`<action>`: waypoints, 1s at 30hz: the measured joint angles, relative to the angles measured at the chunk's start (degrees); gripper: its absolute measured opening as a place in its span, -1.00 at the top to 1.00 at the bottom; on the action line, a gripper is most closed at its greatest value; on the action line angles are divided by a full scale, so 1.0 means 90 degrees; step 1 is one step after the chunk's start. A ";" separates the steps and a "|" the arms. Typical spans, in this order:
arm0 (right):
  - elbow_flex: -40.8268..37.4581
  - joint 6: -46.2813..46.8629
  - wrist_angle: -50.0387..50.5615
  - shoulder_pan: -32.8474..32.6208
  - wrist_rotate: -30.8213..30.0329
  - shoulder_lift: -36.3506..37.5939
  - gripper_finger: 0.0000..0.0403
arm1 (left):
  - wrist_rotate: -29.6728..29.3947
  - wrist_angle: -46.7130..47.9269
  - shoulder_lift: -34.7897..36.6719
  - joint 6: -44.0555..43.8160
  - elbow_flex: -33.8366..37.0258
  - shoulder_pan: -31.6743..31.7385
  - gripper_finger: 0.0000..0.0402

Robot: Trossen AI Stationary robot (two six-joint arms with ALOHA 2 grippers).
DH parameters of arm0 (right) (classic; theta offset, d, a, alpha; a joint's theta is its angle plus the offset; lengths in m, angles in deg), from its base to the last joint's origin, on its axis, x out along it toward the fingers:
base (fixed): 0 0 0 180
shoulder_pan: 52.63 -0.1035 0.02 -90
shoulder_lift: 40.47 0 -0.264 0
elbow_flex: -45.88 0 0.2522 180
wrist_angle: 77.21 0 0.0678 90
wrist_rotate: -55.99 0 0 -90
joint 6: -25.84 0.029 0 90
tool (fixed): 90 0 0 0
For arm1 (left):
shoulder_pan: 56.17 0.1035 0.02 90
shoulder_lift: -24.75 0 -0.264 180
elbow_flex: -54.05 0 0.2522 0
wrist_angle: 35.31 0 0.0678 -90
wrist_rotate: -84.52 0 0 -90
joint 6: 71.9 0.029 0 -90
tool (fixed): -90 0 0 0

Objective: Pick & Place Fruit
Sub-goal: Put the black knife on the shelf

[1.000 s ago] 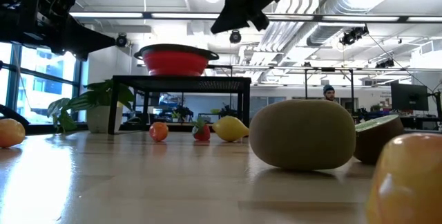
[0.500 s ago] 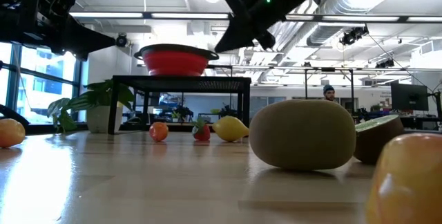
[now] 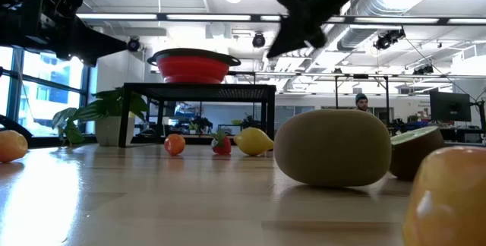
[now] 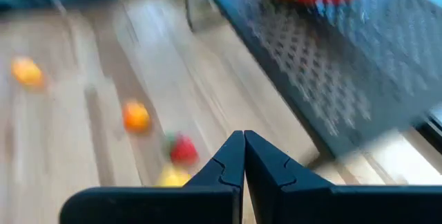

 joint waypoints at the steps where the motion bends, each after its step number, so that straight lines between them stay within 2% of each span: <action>1: -0.0012 0.0002 0.0203 0.0000 -0.0040 0.0086 0.98 | 0.0000 0.0002 0.0002 -0.0002 0.0000 0.0002 0.98; 8: 0.0006 -0.0050 0.1667 0.0218 -0.0004 0.0784 0.98 | 0.0014 0.0004 0.0000 -0.0002 0.0000 0.0002 0.98; 13: 0.0002 -0.0073 0.2783 0.0515 -0.0421 0.0958 0.98 | 0.0026 0.0004 0.0001 -0.0004 0.0000 0.0002 0.98; 23: 0.0005 -0.0035 0.3733 0.0915 -0.0386 0.0968 0.97 | 0.0038 0.0002 0.0002 0.0017 0.0000 0.0001 0.98; 26: 0.0005 -0.0022 0.3777 0.0993 -0.0193 0.0968 0.87 | 0.0038 0.0002 0.0002 0.0017 0.0000 0.0000 0.98; 30: 0.0005 0.0109 0.3772 0.1102 0.0097 0.0965 0.55 | 0.0036 0.0002 0.0002 0.0017 0.0000 0.0000 0.98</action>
